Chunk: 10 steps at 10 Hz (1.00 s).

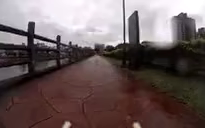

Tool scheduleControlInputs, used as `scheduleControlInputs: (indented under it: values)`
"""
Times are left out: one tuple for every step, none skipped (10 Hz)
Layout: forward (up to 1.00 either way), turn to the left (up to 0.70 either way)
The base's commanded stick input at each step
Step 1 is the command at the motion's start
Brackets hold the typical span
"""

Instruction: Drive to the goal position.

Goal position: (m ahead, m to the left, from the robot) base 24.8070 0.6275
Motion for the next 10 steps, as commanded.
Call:
scheduleControlInputs:
  values:
    - [0.50,0.00]
    - [0.50,0.00]
    - [0.50,0.00]
    - [0.50,0.00]
    - [0.50,0.00]
    - [0.50,0.00]
    - [0.50,0.00]
    - [0.50,0.00]
    - [0.50,0.00]
    - [0.50,0.00]
